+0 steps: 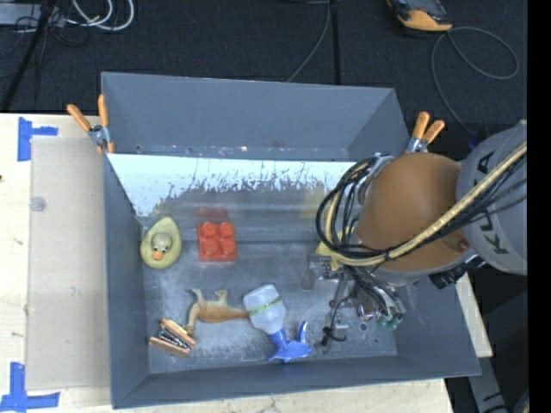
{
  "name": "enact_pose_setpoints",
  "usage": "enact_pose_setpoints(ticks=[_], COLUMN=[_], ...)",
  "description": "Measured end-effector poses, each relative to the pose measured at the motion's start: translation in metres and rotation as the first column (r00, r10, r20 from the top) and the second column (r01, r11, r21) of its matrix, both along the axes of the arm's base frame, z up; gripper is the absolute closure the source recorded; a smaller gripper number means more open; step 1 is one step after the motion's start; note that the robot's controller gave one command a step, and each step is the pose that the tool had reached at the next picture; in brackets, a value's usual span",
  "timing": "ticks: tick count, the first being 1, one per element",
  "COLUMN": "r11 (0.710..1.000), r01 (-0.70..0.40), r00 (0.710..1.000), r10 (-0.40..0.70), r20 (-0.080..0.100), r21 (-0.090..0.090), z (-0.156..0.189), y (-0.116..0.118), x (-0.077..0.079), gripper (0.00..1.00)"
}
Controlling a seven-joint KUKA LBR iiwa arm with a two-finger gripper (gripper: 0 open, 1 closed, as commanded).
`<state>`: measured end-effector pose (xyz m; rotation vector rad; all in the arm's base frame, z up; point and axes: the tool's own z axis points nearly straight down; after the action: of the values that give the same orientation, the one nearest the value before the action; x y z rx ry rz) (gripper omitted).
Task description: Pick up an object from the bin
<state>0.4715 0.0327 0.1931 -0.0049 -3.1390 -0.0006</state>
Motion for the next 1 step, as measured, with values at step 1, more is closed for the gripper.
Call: enact_pose_setpoints(ticks=[1], r11=[1.000], r01=[0.000], r00=[1.000], r10=[0.000], r20=[0.000], r21=[0.000], z=[0.0000], y=[0.0000], x=[0.0000], gripper=[0.00])
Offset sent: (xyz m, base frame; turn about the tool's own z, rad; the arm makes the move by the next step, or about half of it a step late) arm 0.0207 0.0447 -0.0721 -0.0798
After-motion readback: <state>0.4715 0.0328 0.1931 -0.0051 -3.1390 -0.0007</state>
